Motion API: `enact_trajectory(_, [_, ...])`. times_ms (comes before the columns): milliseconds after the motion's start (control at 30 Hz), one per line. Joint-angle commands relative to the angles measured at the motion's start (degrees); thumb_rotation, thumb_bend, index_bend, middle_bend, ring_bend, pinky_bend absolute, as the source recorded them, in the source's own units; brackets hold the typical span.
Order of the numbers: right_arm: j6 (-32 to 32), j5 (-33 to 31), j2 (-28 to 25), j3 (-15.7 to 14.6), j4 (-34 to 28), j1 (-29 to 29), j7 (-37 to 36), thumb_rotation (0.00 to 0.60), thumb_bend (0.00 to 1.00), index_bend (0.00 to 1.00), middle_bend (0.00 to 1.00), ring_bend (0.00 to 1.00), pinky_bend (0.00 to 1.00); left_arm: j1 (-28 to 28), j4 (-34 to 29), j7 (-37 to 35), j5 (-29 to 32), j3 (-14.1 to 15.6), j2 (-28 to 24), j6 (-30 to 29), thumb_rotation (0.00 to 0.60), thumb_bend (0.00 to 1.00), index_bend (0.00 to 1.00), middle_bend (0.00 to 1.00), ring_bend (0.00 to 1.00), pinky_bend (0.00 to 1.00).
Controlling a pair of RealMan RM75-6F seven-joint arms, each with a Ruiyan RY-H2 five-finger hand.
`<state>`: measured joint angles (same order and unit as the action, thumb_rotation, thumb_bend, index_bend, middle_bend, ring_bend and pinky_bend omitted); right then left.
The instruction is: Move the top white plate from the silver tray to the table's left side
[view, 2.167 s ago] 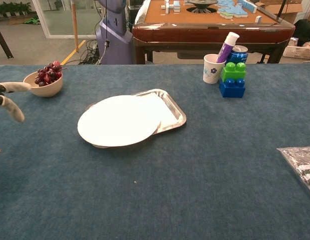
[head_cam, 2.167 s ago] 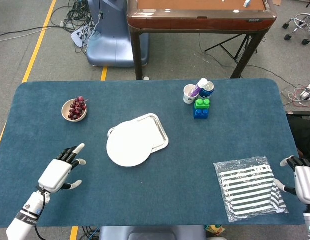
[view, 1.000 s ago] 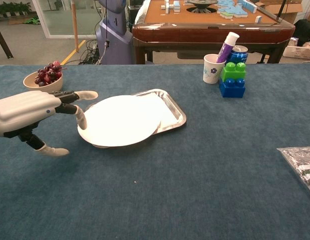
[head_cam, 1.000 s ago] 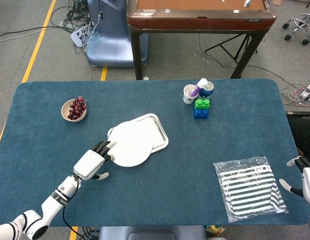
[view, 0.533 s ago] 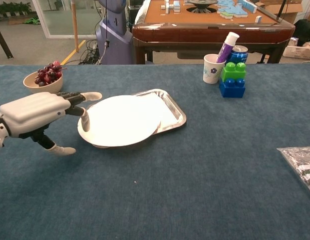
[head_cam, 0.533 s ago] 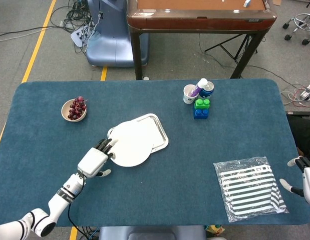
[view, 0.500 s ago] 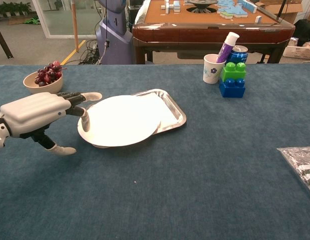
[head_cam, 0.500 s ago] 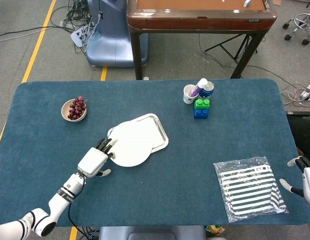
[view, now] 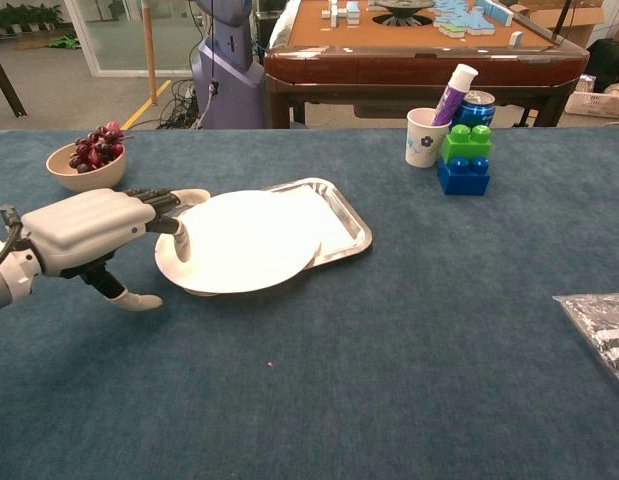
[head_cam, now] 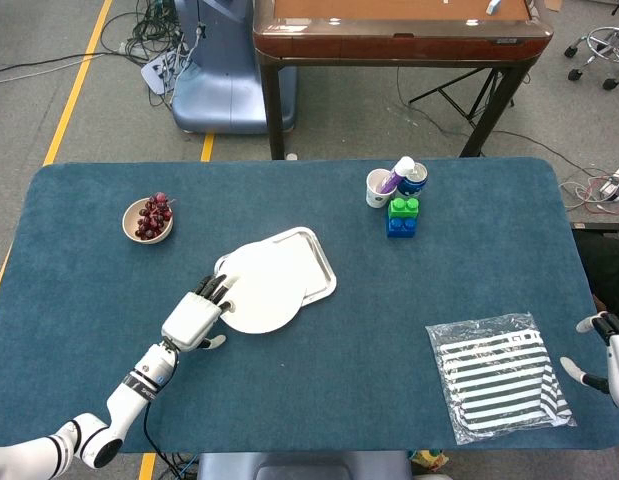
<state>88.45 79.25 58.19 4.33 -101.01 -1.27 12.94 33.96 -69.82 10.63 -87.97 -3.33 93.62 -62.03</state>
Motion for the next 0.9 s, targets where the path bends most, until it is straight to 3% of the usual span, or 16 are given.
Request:
enact_trajectory(33, [0.07, 0.02, -0.04, 0.03, -0.03, -0.04, 0.0, 0.6, 0.07, 0.46, 0.4, 0.34, 0.41, 0.16, 0.05, 0.09, 0.14, -0.01, 0.1, 0.06, 0.6, 0.17, 0.27, 0.0, 0.0, 0.07])
enact_trajectory(200, [0.48, 0.05, -0.25, 0.18, -0.21, -0.23, -0.35, 0.6, 0.07, 0.46, 0.4, 0.34, 0.41, 0.49, 0.55, 0.42, 0.49, -0.21, 0.66, -0.12, 0.6, 0.17, 0.19, 0.0, 0.0, 0.08])
enact_trajectory(900, [1.89, 0.23, -1.33, 0.68, -0.85, -1.01, -1.61, 0.6, 0.11, 0.46, 0.4, 0.34, 0.41, 2.0, 4.18, -1.43, 1.15, -0.53, 3.42, -0.26, 0.6, 0.17, 0.32, 0.0, 0.0, 0.12])
